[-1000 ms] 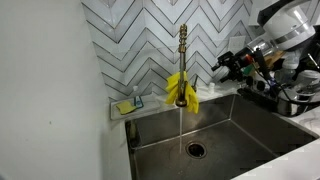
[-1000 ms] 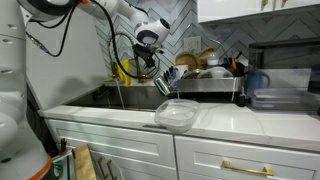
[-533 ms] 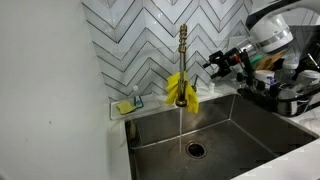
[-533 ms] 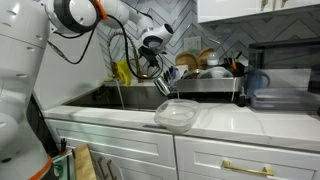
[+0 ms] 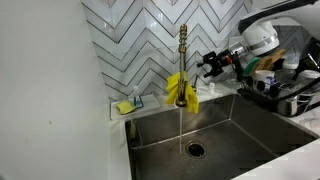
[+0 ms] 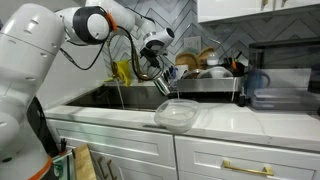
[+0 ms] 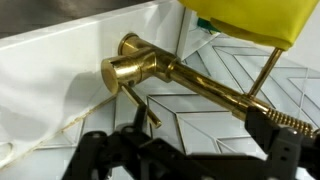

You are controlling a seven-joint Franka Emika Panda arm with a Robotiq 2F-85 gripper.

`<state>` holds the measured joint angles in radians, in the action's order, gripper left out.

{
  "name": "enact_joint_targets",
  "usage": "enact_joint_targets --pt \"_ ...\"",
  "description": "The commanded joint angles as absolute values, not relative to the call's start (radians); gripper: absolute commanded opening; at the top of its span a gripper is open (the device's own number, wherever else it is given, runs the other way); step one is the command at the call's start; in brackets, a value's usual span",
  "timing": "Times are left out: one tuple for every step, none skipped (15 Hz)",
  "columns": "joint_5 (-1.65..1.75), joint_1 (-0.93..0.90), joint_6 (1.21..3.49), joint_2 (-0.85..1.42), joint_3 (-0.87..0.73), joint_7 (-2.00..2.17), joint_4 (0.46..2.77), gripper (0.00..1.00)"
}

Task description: Put the lunchbox under the running water, pour the water out of the lunchbox into the sink and then close the tap

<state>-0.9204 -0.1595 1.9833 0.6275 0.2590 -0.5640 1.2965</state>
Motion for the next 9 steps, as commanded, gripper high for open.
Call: enact_joint_targets --pt "-0.923 -0.172 1.993 0.689 0.276 -0.55 1.224 1.0" --pt "-0.923 -0.173 1.991 0.699 0.279 -0.548 1.213 1.0" --pt "-0.92 -0.176 1.99 0.709 0.281 -0.543 1.201 1.0" --pt "-0.919 -0.177 1.99 0.717 0.282 -0.544 1.195 1.0" --pt "-0.922 -0.178 1.989 0.726 0.287 -0.541 1.185 1.0" --pt "-0.922 -0.179 1.989 0.734 0.29 -0.542 1.176 1.0" --pt "-0.922 -0.18 1.988 0.743 0.294 -0.544 1.165 1.0" --pt "-0.928 -0.178 1.987 0.752 0.302 -0.553 1.155 1.0" --pt "-0.926 -0.18 1.987 0.758 0.304 -0.55 1.149 1.0"
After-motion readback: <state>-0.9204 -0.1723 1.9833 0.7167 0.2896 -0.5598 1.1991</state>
